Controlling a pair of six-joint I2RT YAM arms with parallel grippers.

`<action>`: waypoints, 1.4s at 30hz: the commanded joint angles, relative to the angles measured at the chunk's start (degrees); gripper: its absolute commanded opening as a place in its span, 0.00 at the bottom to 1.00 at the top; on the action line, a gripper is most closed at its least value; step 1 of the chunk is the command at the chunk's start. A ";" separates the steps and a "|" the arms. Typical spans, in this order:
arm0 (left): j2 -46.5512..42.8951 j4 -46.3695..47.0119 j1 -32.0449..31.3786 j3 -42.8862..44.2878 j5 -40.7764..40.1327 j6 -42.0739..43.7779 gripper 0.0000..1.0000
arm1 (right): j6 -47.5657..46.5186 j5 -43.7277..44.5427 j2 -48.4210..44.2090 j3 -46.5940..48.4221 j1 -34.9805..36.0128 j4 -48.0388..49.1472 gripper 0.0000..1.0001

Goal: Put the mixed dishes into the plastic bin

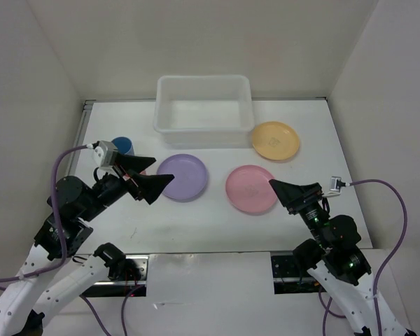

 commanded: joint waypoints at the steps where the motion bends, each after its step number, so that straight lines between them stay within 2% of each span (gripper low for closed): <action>1: 0.10 1.67 0.27 0.52 1.72 0.45 1.00 | -3.87 0.86 -3.02 3.26 0.27 -1.89 1.00; 3: 0.81 0.45 0.27 1.31 1.72 0.45 1.00 | -4.66 1.56 -3.02 3.96 0.27 -3.57 1.00; 6: 1.34 -1.57 0.27 2.02 0.22 0.45 1.00 | -7.67 -1.69 -3.02 0.72 0.27 1.44 1.00; 8: 0.64 -1.58 0.27 2.02 -0.48 0.45 1.00 | -4.51 -0.90 -3.02 -2.08 0.27 3.53 1.00; 12: 0.11 -2.80 0.27 2.02 -1.62 0.45 1.00 | -6.06 2.52 -2.49 -2.81 0.27 10.03 1.00; 13: 0.11 -2.81 0.27 2.02 -1.62 0.45 1.00 | -7.03 5.23 -0.93 -1.33 0.27 11.01 0.80; 14: 0.63 -2.81 0.27 2.02 -1.62 0.45 1.00 | -8.09 6.82 0.74 -0.18 0.79 11.81 0.54; 15: 0.63 -2.81 0.27 2.02 -1.62 0.45 1.00 | -9.75 8.14 3.11 1.31 0.79 11.81 0.36; 16: 1.33 -2.81 0.27 2.02 -1.62 0.45 1.00 | -10.90 8.94 9.40 4.72 0.79 11.29 0.13; 17: 2.21 -2.02 0.27 2.02 -0.75 -0.08 1.00 | -11.69 10.42 12.94 6.67 0.79 10.59 0.06; 18: 2.22 -1.49 0.27 2.02 0.30 -0.08 1.00 | -12.92 10.44 16.28 8.42 0.79 9.80 0.04; 19: 3.00 -0.71 0.27 2.02 1.01 -0.08 1.00 | -13.89 10.44 19.36 10.97 0.79 10.32 0.07; 20: 3.53 -0.70 0.27 2.02 2.23 -0.08 1.00 | -14.68 11.05 25.05 12.12 0.79 10.32 0.15; 22: 3.53 -0.70 0.27 2.02 2.25 -0.08 1.00 | -15.56 12.19 30.26 13.97 -0.08 11.10 0.34; 24: 3.53 -1.31 0.27 2.02 2.25 -0.08 1.00 | -15.57 12.20 36.86 15.55 -3.05 12.16 0.56; 25: 3.53 -2.62 0.27 2.02 2.25 -0.08 1.00 | -15.05 11.68 40.97 15.56 -4.90 12.17 0.78; 26: 3.53 -2.63 0.27 2.02 2.25 -0.08 1.00 | -15.04 8.02 43.01 16.43 -7.27 12.17 0.80; 29: 3.53 -4.03 0.27 2.02 1.72 -0.08 0.96 | -11.97 -2.44 50.82 16.44 -20.87 14.00 0.87; 30: 3.53 -4.04 0.27 2.02 1.72 -0.08 0.93 | -10.75 -12.92 52.86 15.31 -29.70 16.80 0.88; 33: 3.53 -4.04 0.27 2.02 1.72 0.45 0.85 | -10.03 -28.26 61.53 14.77 -41.45 18.85 0.88; 34: 4.06 -4.04 0.27 2.02 1.72 0.45 0.82 | -11.34 -29.71 63.67 14.77 -46.44 19.54 0.88; 37: 4.06 -2.38 0.27 2.02 2.24 -0.08 0.66 | -13.37 -30.95 70.88 17.66 -51.48 19.55 0.87; 42: 4.59 -1.84 0.27 1.32 2.25 -0.08 0.42 | -14.07 -32.09 84.04 21.80 -52.03 21.57 0.83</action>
